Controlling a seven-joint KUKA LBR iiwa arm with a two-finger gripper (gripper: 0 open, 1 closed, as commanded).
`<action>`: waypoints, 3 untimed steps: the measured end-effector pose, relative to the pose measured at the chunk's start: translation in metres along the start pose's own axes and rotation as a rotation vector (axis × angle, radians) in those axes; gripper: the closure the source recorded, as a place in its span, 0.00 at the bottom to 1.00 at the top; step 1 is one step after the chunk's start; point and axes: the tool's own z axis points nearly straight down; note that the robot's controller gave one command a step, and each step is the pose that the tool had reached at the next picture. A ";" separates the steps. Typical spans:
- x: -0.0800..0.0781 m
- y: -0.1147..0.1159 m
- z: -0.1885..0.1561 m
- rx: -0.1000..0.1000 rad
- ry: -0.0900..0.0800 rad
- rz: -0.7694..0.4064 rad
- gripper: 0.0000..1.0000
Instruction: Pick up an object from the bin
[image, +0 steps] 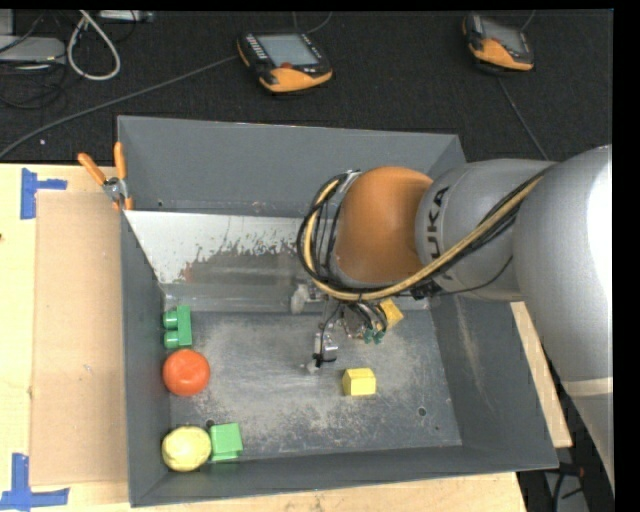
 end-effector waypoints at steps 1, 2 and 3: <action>0.050 -0.030 -0.071 -0.003 0.000 -0.154 0.00; 0.068 -0.067 -0.038 -0.004 0.010 -0.136 0.00; 0.088 -0.071 0.001 -0.004 -0.006 -0.165 0.00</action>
Offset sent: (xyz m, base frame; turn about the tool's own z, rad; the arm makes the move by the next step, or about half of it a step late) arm -0.0641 -0.0809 0.0307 -0.1335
